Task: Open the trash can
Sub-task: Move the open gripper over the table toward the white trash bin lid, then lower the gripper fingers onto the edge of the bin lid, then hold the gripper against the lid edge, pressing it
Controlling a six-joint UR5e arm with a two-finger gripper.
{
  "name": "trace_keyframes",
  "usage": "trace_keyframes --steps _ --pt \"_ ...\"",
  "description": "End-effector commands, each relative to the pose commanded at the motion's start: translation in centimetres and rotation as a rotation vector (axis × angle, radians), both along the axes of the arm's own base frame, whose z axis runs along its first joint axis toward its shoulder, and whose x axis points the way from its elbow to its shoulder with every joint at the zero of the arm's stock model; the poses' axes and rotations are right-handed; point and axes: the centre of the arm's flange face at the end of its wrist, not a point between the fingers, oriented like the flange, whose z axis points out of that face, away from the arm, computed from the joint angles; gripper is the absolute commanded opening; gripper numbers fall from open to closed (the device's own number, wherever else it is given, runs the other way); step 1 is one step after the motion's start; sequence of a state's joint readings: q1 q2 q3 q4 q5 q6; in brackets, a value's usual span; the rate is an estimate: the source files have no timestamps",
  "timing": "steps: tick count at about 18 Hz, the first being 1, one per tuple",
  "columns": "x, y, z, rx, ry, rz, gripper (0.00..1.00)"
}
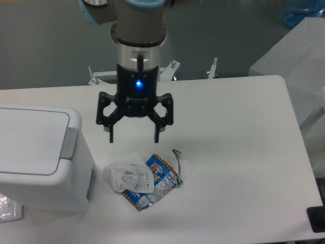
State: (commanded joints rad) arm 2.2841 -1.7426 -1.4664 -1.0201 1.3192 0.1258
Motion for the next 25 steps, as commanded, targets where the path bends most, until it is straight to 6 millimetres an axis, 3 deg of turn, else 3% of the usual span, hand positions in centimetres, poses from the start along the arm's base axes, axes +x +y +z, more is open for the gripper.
trace_keyframes --steps 17,25 --pt "4.5 2.7 -2.1 -0.010 -0.047 -0.035 1.00" --pt "4.5 2.7 -2.5 -0.015 -0.051 -0.035 1.00"
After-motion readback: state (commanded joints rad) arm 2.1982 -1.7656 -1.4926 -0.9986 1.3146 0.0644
